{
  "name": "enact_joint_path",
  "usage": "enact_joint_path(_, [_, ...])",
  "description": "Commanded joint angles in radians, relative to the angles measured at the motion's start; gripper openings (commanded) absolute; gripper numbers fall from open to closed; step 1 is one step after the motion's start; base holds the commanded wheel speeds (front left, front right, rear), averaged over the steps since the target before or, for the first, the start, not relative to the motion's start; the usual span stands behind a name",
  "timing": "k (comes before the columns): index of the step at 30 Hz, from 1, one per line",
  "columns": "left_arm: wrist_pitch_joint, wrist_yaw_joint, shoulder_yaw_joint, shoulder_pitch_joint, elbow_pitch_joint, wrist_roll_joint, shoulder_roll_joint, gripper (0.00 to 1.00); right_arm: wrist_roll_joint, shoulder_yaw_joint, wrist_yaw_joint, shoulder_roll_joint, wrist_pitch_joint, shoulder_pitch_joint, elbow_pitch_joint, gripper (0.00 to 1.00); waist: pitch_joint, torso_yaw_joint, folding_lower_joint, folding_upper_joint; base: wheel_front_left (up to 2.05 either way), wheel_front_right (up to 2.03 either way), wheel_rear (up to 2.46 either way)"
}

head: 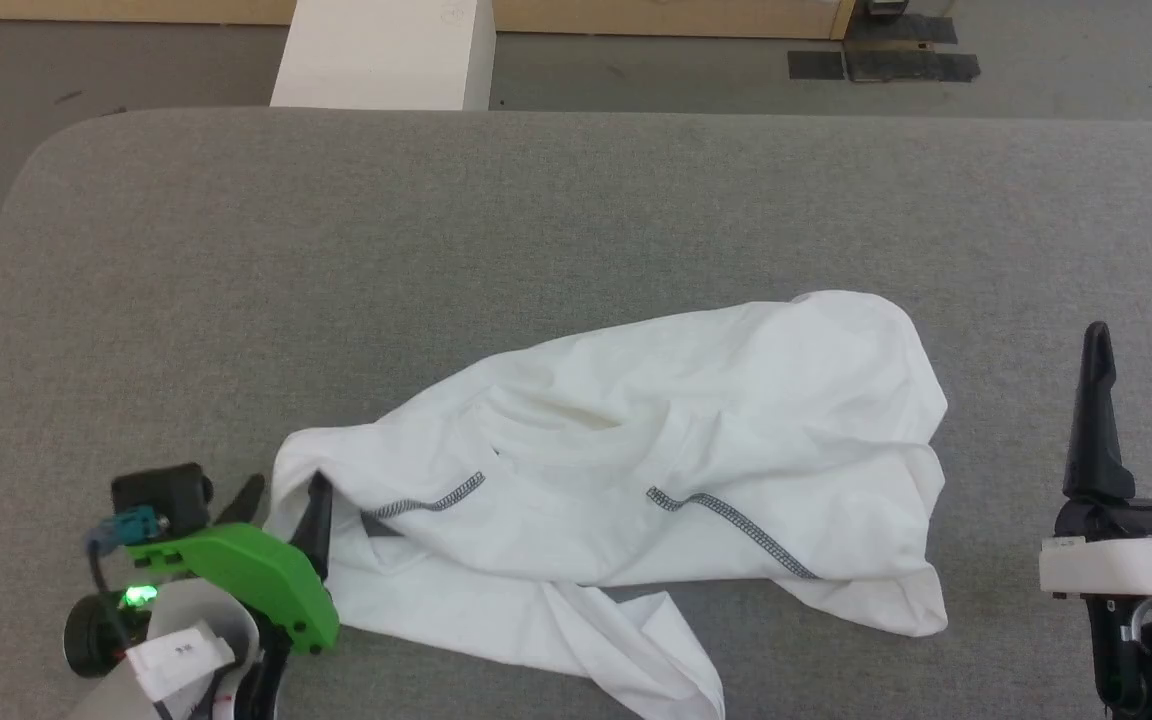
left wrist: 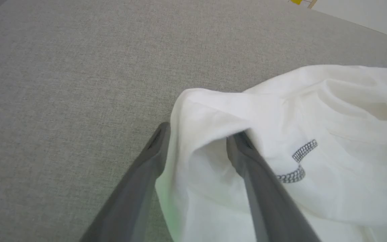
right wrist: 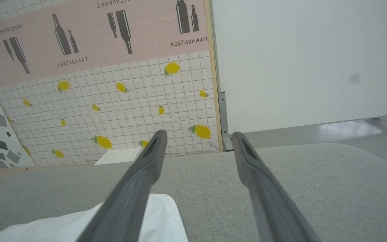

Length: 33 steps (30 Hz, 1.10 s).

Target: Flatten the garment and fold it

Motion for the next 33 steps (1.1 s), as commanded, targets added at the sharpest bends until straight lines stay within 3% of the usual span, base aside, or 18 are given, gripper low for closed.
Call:
enact_joint_path(1, [-0.028,-0.010,0.025,-0.006,-0.009,-0.017,-0.009,1.00,-0.004,-0.004,-0.002,0.000,-0.006,-0.012,0.002,1.00,-0.007,-0.001,-0.0001,0.0000,0.00,0.00,0.00])
enact_joint_path(6, [-0.127,-0.003,0.091,0.025,-0.125,-0.027,-0.010,1.00,-0.002,-0.011,-0.002,0.001,-0.006,-0.002,0.005,1.00,-0.027,0.001,-0.0001,0.0000,0.00,0.00,0.00])
enact_joint_path(10, [-0.205,0.041,0.140,0.053,-0.226,0.034,-0.019,1.00,0.002,-0.009,-0.002,0.001,-0.006,0.005,0.008,1.00,-0.037,0.004,-0.0001,0.0000,0.00,0.00,0.00])
enact_joint_path(14, [-0.229,0.063,0.200,0.091,-0.282,0.148,-0.095,1.00,0.005,-0.009,-0.002,0.001,-0.006,0.008,0.005,1.00,-0.038,0.007,-0.0001,0.0000,0.00,0.00,0.00])
enact_joint_path(21, [-0.230,-0.031,0.256,0.208,-0.246,0.422,-0.262,1.00,0.009,-0.003,-0.002,0.001,-0.006,0.024,0.007,1.00,-0.037,0.000,-0.0001,0.0000,0.00,0.00,0.00])
enact_joint_path(25, [-0.230,-0.105,0.311,0.265,-0.190,0.477,-0.344,1.00,0.010,0.002,-0.002,0.001,-0.006,0.042,0.016,1.00,-0.041,-0.001,-0.0001,0.0000,0.00,0.00,0.00])
enact_joint_path(33, [-0.230,-0.223,0.413,0.280,-0.139,0.557,-0.444,1.00,-0.011,0.043,-0.002,0.001,-0.002,0.022,0.036,1.00,-0.035,0.018,-0.0001,0.0000,0.00,0.00,0.00])
